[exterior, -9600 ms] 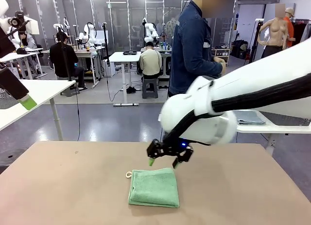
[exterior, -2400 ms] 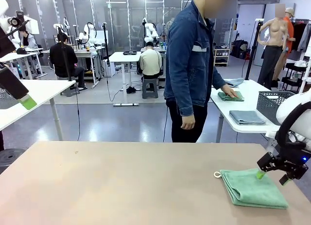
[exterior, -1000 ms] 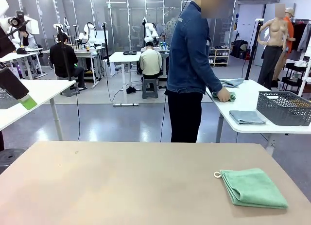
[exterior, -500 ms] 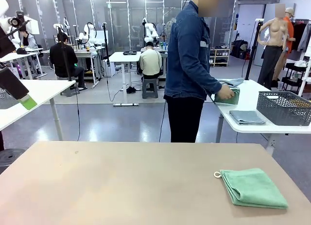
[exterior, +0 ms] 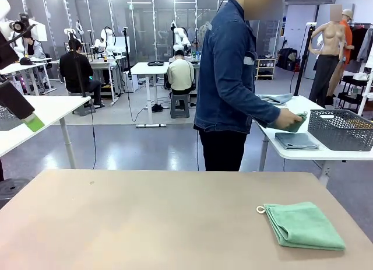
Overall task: Fold the towels and place them in the basket.
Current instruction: When a person lays out a Towel with hook on the table, fold it in half twice.
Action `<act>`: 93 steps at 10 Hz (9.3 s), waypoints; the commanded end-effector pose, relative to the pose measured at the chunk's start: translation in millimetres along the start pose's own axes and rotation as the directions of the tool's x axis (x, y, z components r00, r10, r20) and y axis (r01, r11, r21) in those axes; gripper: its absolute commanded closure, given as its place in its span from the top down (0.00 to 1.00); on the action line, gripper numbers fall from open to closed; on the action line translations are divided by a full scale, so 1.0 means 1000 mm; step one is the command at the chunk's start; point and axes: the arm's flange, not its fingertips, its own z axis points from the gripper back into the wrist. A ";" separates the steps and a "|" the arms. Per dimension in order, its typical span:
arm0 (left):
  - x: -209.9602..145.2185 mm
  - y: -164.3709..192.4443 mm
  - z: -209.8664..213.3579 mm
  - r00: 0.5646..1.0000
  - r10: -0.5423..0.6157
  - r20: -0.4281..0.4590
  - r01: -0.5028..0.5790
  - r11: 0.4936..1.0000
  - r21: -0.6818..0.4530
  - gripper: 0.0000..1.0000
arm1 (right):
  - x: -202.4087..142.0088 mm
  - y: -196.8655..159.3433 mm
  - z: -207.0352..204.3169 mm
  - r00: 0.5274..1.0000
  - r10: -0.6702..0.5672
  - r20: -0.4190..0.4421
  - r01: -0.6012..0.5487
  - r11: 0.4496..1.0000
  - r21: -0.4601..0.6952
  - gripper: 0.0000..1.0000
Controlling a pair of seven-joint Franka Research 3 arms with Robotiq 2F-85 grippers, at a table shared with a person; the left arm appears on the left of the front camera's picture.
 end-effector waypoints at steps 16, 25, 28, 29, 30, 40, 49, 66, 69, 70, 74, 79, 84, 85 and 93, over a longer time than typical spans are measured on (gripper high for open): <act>0.002 0.000 -0.001 1.000 0.007 0.008 -0.007 1.000 0.019 1.00 | -0.002 0.000 0.001 1.000 -0.013 -0.004 0.013 1.000 -0.008 1.00; 0.002 0.000 -0.001 1.000 0.007 0.008 -0.007 1.000 0.019 1.00 | -0.002 0.000 0.001 1.000 -0.013 -0.004 0.013 1.000 -0.008 1.00; 0.002 0.000 -0.001 1.000 0.007 0.008 -0.007 1.000 0.019 1.00 | -0.002 0.000 0.001 1.000 -0.013 -0.004 0.013 1.000 -0.008 1.00; 0.002 0.000 -0.001 1.000 0.007 0.008 -0.007 1.000 0.019 1.00 | -0.002 0.000 0.001 1.000 -0.013 -0.004 0.013 1.000 -0.008 1.00; 0.002 0.000 -0.001 1.000 0.007 0.008 -0.007 1.000 0.019 1.00 | -0.002 0.000 0.001 1.000 -0.013 -0.004 0.013 1.000 -0.008 1.00; 0.002 0.000 -0.001 1.000 0.007 0.008 -0.007 1.000 0.019 1.00 | -0.002 0.000 0.001 1.000 -0.013 -0.004 0.013 1.000 -0.008 1.00; 0.002 0.000 -0.001 1.000 0.007 0.008 -0.007 1.000 0.019 1.00 | -0.002 0.000 0.001 1.000 -0.013 -0.004 0.013 1.000 -0.008 1.00; 0.000 0.000 0.000 1.000 0.000 0.000 0.000 1.000 0.000 1.00 | 0.000 0.000 0.000 1.000 0.001 -0.001 -0.001 1.000 -0.001 1.00; 0.012 -0.029 -0.007 0.903 -0.429 -0.004 0.428 0.900 0.088 1.00 | 0.035 0.069 -0.024 0.914 0.403 -0.050 -0.405 0.913 -0.053 1.00; 0.012 -0.035 -0.017 0.854 -0.520 0.011 0.519 0.853 0.056 1.00 | 0.048 0.100 -0.047 0.830 0.549 -0.095 -0.554 0.832 -0.030 1.00; 0.009 -0.057 -0.091 0.754 -0.653 0.071 0.657 0.747 -0.105 1.00 | 0.064 0.185 -0.150 0.588 0.791 -0.167 -0.792 0.606 0.080 1.00; -0.009 -0.079 -0.174 0.763 -0.645 -0.042 0.614 0.744 -0.264 1.00 | 0.053 0.221 -0.248 0.499 0.842 -0.207 -0.842 0.527 0.114 1.00; -0.012 -0.080 -0.180 0.768 -0.638 -0.062 0.602 0.751 -0.270 1.00 | 0.080 0.224 -0.237 0.487 0.848 -0.207 -0.842 0.519 0.145 1.00; -0.012 -0.080 -0.179 0.767 -0.638 -0.071 0.601 0.752 -0.271 1.00 | 0.080 0.224 -0.237 0.487 0.848 -0.207 -0.842 0.519 0.145 1.00; -0.034 -0.089 -0.303 0.744 -0.667 -0.046 0.576 0.674 -0.463 1.00 | 0.055 0.224 -0.358 0.490 0.843 -0.221 -0.806 0.535 0.252 1.00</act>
